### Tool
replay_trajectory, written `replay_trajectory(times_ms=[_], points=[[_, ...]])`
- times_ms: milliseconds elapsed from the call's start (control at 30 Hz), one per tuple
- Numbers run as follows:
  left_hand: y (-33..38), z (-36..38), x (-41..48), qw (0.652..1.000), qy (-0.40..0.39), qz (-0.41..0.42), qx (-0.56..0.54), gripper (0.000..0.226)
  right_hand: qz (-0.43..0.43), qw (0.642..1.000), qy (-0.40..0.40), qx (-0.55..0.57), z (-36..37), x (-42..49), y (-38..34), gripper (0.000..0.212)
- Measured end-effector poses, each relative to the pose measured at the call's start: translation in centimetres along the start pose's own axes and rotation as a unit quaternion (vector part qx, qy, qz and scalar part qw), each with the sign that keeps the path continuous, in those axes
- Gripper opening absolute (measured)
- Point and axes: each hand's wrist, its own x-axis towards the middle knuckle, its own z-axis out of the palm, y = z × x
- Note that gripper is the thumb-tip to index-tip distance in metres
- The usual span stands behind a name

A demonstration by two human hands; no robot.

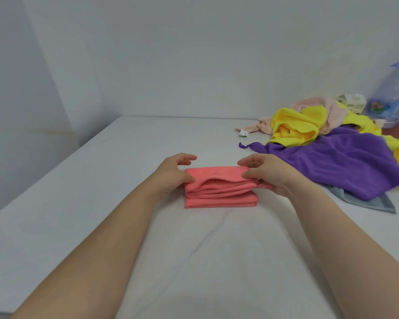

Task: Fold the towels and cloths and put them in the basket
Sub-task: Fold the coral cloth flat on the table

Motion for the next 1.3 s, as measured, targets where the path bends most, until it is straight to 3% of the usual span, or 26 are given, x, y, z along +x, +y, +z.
replay_trajectory(times_ms=[167,300,400,500,567,700,767,867,900,1033,1133,1300], points=[[0.4,-0.4,-0.4,0.998,-0.062,0.009,0.010,0.060,-0.027,0.994,0.017,-0.103,0.0,-0.6,-0.5,0.026],[0.2,-0.3,-0.4,0.991,-0.094,0.014,0.092,0.061,-0.046,0.962,0.039,-0.266,0.6,-0.6,-0.1,0.027],[0.4,-0.1,-0.5,0.977,-0.087,0.038,0.190,0.057,-0.060,0.945,0.033,-0.319,0.9,-0.7,-0.1,0.028],[0.2,0.7,-0.5,0.911,0.029,0.138,0.388,0.033,-0.064,0.934,0.024,-0.349,1.1,-1.0,-0.2,0.028],[0.1,1.6,-0.6,0.871,0.053,0.210,0.440,0.030,-0.067,0.929,0.025,-0.363,1.3,-1.1,-0.3,0.029],[-0.4,2.6,-1.0,0.831,-0.151,0.139,0.517,0.060,-0.068,0.914,0.026,-0.399,1.5,-1.2,-0.5,0.031],[-0.6,2.3,-1.1,0.822,-0.195,0.110,0.524,0.064,-0.071,0.878,0.023,-0.472,1.5,-1.3,-0.6,0.034],[-0.5,2.3,-1.3,0.810,-0.199,0.111,0.540,0.069,-0.103,0.776,0.051,-0.621,2.2,-1.4,-0.5,0.042],[-0.5,2.4,-1.4,0.808,-0.196,0.111,0.544,0.071,-0.115,0.761,0.048,-0.637,2.5,-1.4,-0.1,0.046],[-0.6,2.5,-1.5,0.814,-0.199,0.099,0.537,0.084,-0.085,0.778,-0.080,-0.617,3.3,-1.8,2.3,0.061],[-0.4,2.4,-1.3,0.813,-0.213,0.090,0.534,0.088,-0.092,0.774,-0.091,-0.620,2.1,-2.3,3.0,0.064],[-0.7,2.2,-1.2,0.817,-0.218,0.101,0.523,0.087,-0.122,0.806,-0.105,-0.570,0.7,-2.8,3.7,0.084]])
